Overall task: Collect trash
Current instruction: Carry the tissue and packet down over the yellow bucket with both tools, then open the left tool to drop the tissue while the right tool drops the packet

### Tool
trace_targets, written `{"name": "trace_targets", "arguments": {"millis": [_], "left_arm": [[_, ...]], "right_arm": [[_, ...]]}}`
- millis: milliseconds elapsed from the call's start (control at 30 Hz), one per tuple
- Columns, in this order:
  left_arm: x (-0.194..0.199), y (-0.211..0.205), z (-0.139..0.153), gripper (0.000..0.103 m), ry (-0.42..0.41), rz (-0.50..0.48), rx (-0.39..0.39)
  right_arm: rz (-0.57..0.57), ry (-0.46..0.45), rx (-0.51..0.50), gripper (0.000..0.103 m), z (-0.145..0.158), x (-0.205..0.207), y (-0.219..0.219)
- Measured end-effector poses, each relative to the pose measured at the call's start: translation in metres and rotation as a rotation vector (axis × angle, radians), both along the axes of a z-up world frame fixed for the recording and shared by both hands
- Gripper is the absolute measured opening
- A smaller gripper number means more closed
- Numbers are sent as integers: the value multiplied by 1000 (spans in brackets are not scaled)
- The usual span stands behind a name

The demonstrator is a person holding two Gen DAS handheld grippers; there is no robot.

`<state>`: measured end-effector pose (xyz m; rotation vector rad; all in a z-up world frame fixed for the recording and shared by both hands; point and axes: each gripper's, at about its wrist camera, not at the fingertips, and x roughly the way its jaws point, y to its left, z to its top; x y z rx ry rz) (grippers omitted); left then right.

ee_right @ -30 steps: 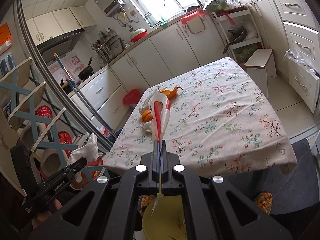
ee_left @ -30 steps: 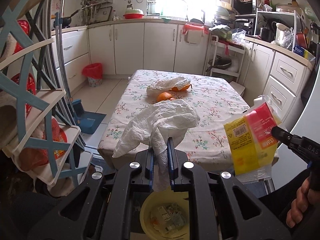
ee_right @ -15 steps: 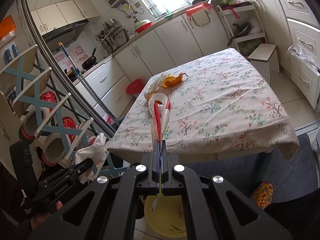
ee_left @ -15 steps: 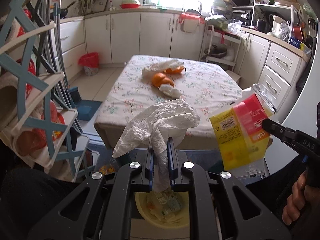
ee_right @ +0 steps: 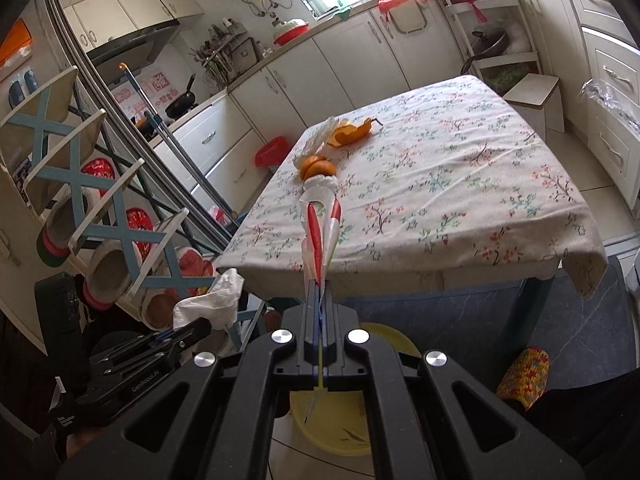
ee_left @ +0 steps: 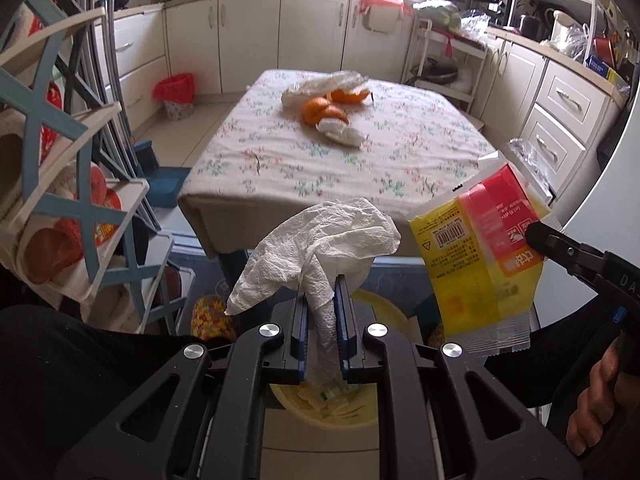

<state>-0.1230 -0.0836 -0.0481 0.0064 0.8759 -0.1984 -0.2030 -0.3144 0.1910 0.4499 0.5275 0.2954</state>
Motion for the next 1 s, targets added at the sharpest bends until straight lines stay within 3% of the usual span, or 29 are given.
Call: {"name": "trace_targets", "arguments": {"millis": [433,667,833,1000], "left_arm": [[5,-5,-43,14,180,-10,35],[7,-4,-49,35,209,-9,49],[9,2,-48,42,216,16,28],[10,8,-38,51,159,52,3]], "right_arm": [[53,130,-30,1,-45,5,22],[60,183,-22,1,-64,13,27],[71,205,-40,1,-76,21,35],[94,264,-51,2,-91,30,43]]}}
